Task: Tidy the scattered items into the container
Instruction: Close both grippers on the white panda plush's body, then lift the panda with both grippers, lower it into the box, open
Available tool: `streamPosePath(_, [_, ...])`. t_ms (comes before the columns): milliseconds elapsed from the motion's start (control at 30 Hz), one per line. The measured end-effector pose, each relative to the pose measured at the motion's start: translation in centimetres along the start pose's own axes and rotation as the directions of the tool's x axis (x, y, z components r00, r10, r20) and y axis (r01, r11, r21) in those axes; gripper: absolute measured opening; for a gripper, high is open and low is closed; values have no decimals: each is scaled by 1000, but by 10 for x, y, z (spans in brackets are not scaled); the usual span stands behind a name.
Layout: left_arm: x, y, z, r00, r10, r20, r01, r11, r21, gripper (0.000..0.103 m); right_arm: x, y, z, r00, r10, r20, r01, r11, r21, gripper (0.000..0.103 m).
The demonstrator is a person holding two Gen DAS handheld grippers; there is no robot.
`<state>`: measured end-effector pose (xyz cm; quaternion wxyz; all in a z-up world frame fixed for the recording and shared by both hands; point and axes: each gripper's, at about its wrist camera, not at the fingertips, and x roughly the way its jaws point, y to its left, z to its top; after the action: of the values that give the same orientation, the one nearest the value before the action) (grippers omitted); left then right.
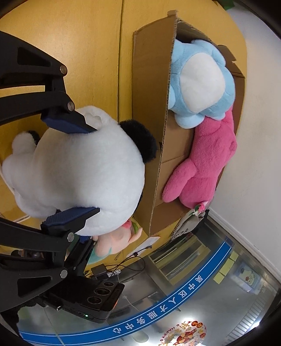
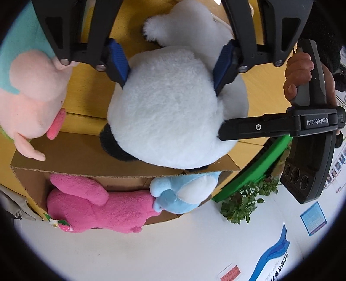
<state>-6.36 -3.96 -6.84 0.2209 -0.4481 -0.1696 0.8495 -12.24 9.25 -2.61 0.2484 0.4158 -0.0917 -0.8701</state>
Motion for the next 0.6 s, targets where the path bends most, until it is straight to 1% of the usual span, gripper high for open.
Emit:
streamPosePath(100, [-17,-20,9,998,20,53,-24,998,63,65,-14,3,5,999,5,43,-5,1000,11,57])
streamPosePath(133, [-25,-27,16,997,22,80,-28,996,79,65,-20,7,9,998,1,66,-1,1000,4,57])
streamPosePath(233, [-46,-41,40,989,1,148,-17,994,106,65,-44,16,28,989,1,145,1,1000,-17,56])
streamPosePath(367, [-67,-61,85,974,-24,224,-17,984,180,65,-73,24,68,968,-1,250,18,998,-66,56])
streamPosePath(467, [-72,-72,122,961,-25,277,-40,973,226,65,-86,25,105,952,-12,305,45,994,-102,56])
streamPosePath(600, [-63,-62,167,950,-47,308,-22,976,218,65,-83,19,152,935,-32,353,81,989,-124,57])
